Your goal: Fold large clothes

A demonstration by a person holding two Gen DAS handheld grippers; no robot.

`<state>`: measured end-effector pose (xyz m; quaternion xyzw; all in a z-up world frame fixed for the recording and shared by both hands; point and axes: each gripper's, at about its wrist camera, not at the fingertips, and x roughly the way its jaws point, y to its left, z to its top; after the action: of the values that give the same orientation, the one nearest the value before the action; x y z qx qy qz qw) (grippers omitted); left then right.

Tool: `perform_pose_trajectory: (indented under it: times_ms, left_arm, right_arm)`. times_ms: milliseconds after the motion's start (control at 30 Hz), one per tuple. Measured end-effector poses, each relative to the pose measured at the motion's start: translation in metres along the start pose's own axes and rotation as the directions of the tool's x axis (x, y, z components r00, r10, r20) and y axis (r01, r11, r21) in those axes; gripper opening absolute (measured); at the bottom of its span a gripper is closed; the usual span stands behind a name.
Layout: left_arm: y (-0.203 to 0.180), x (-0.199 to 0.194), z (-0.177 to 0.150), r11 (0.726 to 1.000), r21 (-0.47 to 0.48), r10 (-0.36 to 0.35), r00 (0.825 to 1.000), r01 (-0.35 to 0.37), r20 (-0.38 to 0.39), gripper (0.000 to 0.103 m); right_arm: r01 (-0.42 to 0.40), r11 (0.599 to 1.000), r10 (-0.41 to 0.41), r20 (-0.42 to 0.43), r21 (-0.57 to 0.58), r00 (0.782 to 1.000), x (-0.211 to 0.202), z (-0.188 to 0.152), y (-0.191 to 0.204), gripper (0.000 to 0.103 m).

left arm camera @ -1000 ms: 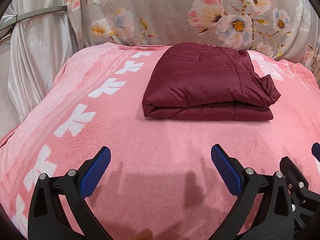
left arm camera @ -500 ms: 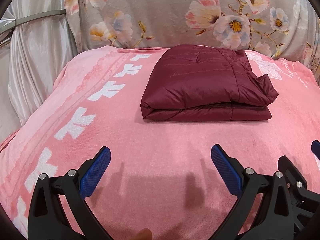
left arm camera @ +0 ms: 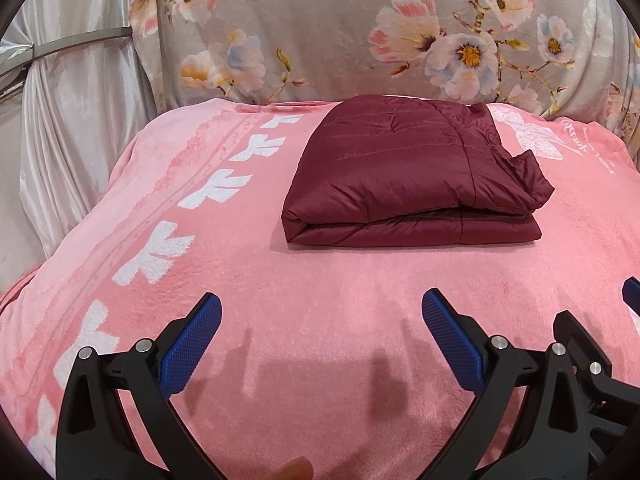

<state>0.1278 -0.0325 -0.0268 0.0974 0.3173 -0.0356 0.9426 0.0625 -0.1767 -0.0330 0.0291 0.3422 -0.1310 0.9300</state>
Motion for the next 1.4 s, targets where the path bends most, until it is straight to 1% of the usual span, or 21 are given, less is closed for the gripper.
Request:
perform_pose_trajectory:
  times_ms: [700, 933, 1400]
  left_arm:
    - [-0.0017, -0.0013, -0.0003, 1.000, 0.003, 0.003, 1.000, -0.003, 0.002, 0.098]
    - [-0.0012, -0.0016, 0.0007, 1.000, 0.007, -0.004, 1.000, 0.004, 0.004, 0.095]
    - [-0.0044, -0.0018, 0.0013, 1.000, 0.014, -0.007, 1.000, 0.007, 0.000, 0.094]
  right_arm:
    - [0.000, 1.000, 0.000, 0.003, -0.002, 1.000, 0.0001, 0.0004, -0.0019, 0.078]
    - [0.001, 1.000, -0.001, 0.003, -0.003, 1.000, 0.0002, 0.0001, -0.0013, 0.078]
    - [0.004, 1.000, -0.004, 0.003, -0.002, 1.000, 0.0004, 0.0006, -0.0025, 0.078]
